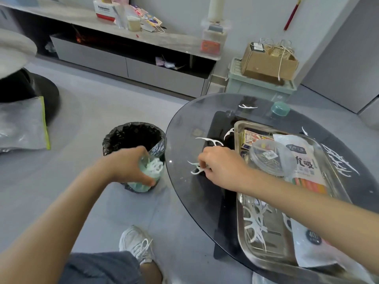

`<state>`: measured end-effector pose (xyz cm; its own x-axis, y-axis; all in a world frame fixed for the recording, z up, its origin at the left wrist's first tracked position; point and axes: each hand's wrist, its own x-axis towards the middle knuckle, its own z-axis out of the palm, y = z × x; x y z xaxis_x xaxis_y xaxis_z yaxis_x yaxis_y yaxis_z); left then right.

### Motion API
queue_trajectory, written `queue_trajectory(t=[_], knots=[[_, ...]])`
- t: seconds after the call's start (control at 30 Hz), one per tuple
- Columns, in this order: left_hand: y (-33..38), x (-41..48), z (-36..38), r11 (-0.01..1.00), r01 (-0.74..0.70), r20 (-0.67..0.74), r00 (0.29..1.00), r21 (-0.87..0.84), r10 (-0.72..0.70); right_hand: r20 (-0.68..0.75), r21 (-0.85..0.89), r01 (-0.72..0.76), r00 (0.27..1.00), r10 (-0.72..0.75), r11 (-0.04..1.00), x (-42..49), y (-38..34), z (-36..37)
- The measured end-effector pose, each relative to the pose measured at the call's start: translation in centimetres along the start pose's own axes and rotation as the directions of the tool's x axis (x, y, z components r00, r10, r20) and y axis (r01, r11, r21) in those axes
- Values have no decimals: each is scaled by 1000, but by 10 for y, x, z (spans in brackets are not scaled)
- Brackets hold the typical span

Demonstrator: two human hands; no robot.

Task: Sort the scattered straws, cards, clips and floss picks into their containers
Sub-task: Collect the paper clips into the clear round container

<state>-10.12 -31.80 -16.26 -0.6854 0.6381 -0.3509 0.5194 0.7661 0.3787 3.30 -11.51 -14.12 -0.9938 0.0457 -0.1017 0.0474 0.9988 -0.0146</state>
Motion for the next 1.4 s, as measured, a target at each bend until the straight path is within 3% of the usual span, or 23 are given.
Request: queue_trajectory(t=[0.1, 0.17, 0.3, 0.47, 0.8, 0.87, 0.93, 1.0, 1.13, 1.4], knots=[[8, 3, 18, 993, -72, 187, 981, 91, 54, -11, -51, 22, 1000, -22, 998, -4, -1, -1], [12, 0, 28, 987, -141, 217, 968, 74, 122, -17, -89, 42, 999, -44, 995, -6, -2, 0], [14, -7, 44, 974, -225, 177, 960, 32, 216, -42, -136, 75, 996, -81, 988, -9, 1, -1], [13, -13, 47, 969, -241, 137, 963, 44, 233, -94, -72, 66, 993, -73, 995, -12, 8, -1], [10, -12, 39, 963, -269, 128, 954, -32, 271, -236, 163, -55, 967, 93, 985, -8, 25, -1], [12, -12, 39, 958, -286, 119, 950, -31, 288, -248, 348, -85, 952, 179, 933, -9, 25, -4], [14, -11, 40, 953, -303, 105, 947, -28, 304, -179, 590, -97, 953, 246, 802, -10, 16, -8], [16, -11, 40, 948, -316, 95, 944, -29, 317, -88, 710, -77, 976, 197, 700, -12, 2, -11], [16, -10, 39, 945, -320, 104, 940, -61, 325, 24, 769, -71, 996, 83, 636, -8, -25, -8], [7, -15, 35, 956, -278, 179, 940, -94, 291, -4, 771, -110, 984, 177, 627, 17, -57, 8]])
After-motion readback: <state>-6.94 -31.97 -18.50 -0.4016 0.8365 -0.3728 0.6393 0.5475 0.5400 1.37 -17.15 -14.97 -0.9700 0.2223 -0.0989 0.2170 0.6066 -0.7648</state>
